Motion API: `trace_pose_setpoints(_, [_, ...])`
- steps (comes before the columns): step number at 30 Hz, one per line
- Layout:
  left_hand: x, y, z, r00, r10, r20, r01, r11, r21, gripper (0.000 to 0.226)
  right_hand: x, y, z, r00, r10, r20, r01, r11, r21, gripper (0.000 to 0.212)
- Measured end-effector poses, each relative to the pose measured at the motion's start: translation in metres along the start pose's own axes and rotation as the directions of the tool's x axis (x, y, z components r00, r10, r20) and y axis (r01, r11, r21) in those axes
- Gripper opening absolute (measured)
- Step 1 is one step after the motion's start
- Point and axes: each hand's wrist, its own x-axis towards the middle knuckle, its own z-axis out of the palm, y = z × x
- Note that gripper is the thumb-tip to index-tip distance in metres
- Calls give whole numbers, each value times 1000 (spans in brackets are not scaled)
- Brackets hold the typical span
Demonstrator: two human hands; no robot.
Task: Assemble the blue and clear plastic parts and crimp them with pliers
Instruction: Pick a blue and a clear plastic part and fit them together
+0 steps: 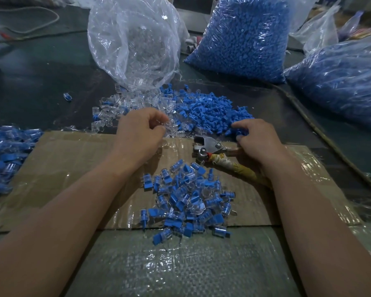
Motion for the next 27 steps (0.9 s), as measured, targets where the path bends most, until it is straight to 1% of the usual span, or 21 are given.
trace_pose_setpoints(2, [-1,2,0,1000,-2,18,2,1000,-21,18,-1,-2,0,997,-67,-22,68,996,52,36])
trace_pose_setpoints(4, [-1,2,-1,1000,-2,27,3,1000,-29,26,-2,-4,2,994,-104,-19,105,989,101,32])
trace_pose_setpoints(6, [-2,3,-2,999,-16,41,19,997,-71,26,-3,-5,3,993,-114,-33,118,980,161,32])
trace_pose_setpoints(9, [-3,5,-3,997,-43,59,50,991,-123,20,-4,-7,3,989,-113,-95,134,957,257,35])
trace_pose_setpoints(11, [-4,6,-3,996,-56,64,65,987,-148,20,-5,-8,4,985,-129,-114,156,951,266,31])
trace_pose_setpoints(14, [-4,6,-4,993,-89,76,101,981,-166,20,-6,-10,5,986,-133,-100,157,946,283,27])
trace_pose_setpoints(17, [-3,7,-4,979,-165,124,193,944,-269,17,-7,-11,5,985,-140,-105,165,940,297,27])
trace_pose_setpoints(19, [-3,8,-4,970,-184,159,228,916,-331,15,-8,-12,5,983,-145,-112,174,932,317,26])
trace_pose_setpoints(21, [-3,9,-4,969,-165,182,221,908,-356,14,-10,-13,4,981,-154,-121,186,926,328,26])
trace_pose_setpoints(24, [-4,9,-4,974,-133,185,191,921,-340,15,-11,-13,3,974,-159,-161,207,914,348,24])
trace_pose_setpoints(27, [-4,10,-4,976,-124,181,178,928,-328,16,-12,-14,2,965,-161,-206,230,898,375,13])
